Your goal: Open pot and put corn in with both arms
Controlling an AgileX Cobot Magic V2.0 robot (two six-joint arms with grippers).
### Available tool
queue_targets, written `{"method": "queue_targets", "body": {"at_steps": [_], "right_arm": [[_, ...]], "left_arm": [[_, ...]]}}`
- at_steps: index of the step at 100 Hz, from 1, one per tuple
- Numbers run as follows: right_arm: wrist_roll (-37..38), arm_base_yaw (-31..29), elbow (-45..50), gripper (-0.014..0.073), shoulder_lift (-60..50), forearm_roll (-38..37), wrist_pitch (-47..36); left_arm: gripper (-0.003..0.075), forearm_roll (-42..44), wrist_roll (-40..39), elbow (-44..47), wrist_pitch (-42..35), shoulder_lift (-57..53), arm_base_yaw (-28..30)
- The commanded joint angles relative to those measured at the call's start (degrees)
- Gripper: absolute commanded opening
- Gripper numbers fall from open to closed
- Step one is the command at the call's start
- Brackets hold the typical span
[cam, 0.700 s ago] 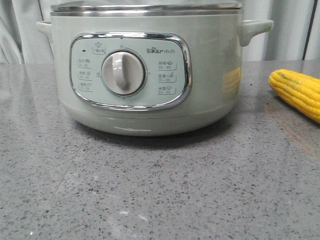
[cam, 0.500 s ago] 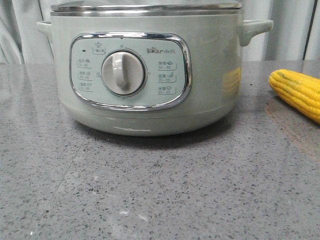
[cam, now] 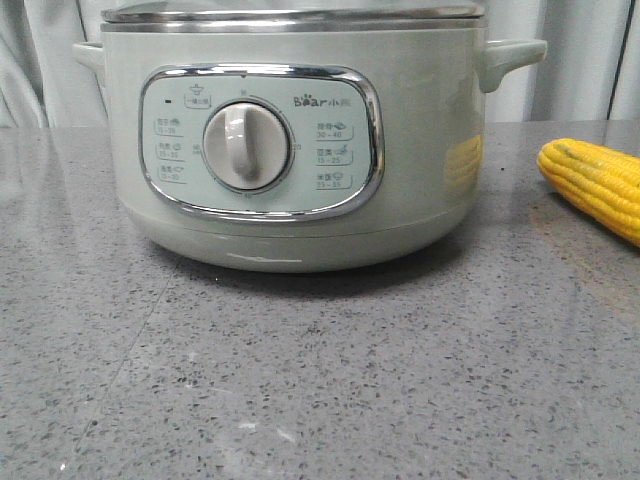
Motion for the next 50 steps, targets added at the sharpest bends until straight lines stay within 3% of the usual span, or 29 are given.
{"method": "queue_targets", "body": {"at_steps": [1, 26, 50], "right_arm": [[0.0, -0.3, 1.1, -0.0071, -1.3, -0.9, -2.2], [0.0, -0.3, 1.1, -0.0071, -1.3, 0.7, -11.4], [0.0, -0.3, 1.1, -0.0071, -1.3, 0.7, -16.4]], "left_arm": [[-0.002, 0.0, -0.2, 1.3, -2.9, -1.6, 0.2], [-0.002, 0.0, -0.2, 1.3, -9.5, -1.6, 0.2], [-0.002, -0.8, -0.4, 1.3, -24.3, -1.6, 0.2]]}}
